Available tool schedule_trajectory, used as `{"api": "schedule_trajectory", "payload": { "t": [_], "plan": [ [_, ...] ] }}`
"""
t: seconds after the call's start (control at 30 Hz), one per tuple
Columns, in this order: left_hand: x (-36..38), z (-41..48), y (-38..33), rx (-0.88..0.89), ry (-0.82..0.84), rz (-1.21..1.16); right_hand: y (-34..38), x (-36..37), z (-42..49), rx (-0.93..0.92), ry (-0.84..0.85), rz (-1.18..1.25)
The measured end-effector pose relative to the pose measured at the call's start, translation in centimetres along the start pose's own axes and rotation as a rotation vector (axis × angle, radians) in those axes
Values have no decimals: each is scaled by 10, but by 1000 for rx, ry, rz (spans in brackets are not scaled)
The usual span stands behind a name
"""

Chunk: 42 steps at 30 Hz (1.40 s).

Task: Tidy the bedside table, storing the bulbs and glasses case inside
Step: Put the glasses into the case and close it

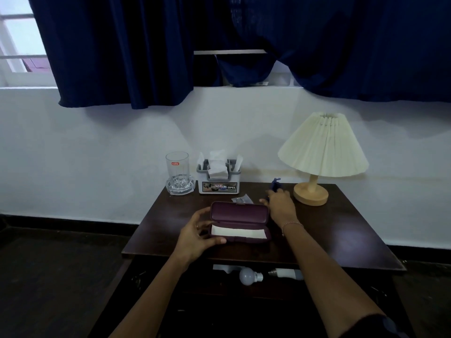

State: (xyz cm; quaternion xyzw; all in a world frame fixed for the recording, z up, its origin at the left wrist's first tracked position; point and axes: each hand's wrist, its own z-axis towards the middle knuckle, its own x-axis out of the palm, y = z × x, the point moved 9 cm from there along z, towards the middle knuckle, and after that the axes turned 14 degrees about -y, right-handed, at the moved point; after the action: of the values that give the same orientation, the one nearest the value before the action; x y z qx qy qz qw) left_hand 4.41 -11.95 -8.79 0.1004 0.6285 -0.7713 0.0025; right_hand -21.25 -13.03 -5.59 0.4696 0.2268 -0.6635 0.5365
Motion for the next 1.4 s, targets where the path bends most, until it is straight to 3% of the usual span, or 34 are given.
{"api": "schedule_trajectory", "payload": {
  "t": [0.33, 0.57, 0.67, 0.8, 0.93, 1.17, 1.4],
  "plan": [
    [-1, 1, 2, 2, -11, 19, -26, -37, -44, 128, -232, 239],
    [-1, -1, -1, -15, -22, 35, -53, -49, -88, 515, -380, 691],
    [-2, -3, -4, -16, -26, 48, -55, -51, -95, 588, -429, 861],
    [-2, -7, -11, -3, -42, 35, -46, -61, -95, 466, -468, 1003],
    [-1, -9, -17, 10, -57, 27, -28, -64, -93, 282, -388, 1100],
    [1, -9, -13, 2, -47, 20, 0, -50, -89, 57, -152, 1033],
    [1, -8, -14, 8, -45, -20, 11, -45, -92, -4, -42, 988]
  ]
}}
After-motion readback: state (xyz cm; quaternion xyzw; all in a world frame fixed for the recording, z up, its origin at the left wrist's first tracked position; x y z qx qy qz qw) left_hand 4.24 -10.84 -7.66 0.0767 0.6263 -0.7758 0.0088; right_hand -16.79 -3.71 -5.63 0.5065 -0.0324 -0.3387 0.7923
